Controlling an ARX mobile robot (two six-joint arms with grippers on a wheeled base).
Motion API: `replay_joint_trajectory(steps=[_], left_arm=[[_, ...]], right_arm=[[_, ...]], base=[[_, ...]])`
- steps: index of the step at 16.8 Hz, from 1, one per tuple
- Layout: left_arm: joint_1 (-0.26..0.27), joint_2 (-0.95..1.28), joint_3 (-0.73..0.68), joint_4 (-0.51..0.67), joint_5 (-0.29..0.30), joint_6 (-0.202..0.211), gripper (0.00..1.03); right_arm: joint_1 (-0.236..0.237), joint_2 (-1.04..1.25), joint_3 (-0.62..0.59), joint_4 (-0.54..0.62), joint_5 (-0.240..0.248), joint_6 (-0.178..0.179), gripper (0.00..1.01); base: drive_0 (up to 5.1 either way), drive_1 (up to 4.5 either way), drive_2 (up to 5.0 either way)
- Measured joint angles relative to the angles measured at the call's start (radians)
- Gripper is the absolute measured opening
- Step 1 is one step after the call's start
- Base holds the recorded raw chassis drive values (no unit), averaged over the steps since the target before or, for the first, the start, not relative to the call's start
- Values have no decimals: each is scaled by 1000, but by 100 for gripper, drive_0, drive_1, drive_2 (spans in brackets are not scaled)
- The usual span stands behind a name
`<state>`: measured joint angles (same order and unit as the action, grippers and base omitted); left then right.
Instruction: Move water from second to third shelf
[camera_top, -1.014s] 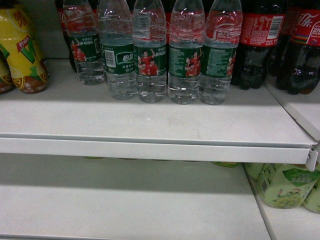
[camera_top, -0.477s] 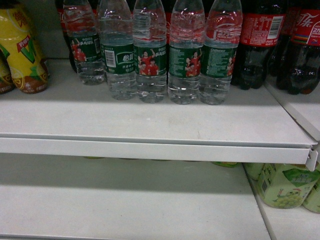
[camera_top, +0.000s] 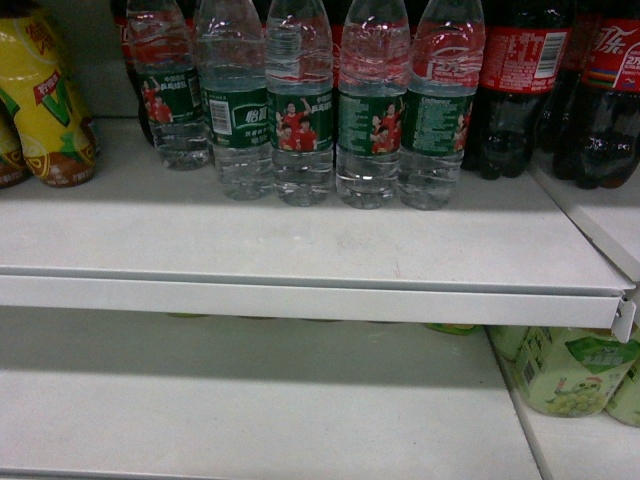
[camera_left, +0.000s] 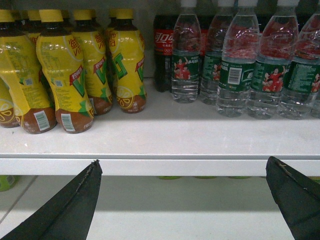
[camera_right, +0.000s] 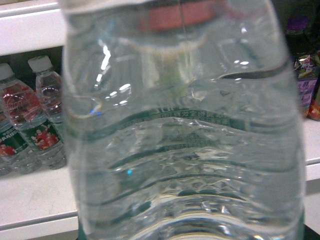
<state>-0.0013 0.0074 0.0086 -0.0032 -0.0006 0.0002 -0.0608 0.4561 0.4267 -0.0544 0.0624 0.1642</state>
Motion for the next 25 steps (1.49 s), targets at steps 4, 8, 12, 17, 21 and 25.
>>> replay_joint_trajectory(steps=[4,8,12,17,21,25], left_arm=[[0,0,0,-3,0,0,98],[0,0,0,0,2,0,98],[0,0,0,0,2,0,98],[0,0,0,0,0,0,98],[0,0,0,3,0,0,98],[0,0,0,2,0,0,98]], right_arm=[[0,0,-2,-6,0,0,43],[0,0,-2,-3,0,1,43],[0,0,-2,0,0,1,43],[0,0,-2,0,0,3,43],[0,-1,-1,8,0,3,43],[0,-2,-1,2,0,3,43]], base=[[0,0,0],[0,0,0],[0,0,0],[0,0,0],[0,0,0],[0,0,0]])
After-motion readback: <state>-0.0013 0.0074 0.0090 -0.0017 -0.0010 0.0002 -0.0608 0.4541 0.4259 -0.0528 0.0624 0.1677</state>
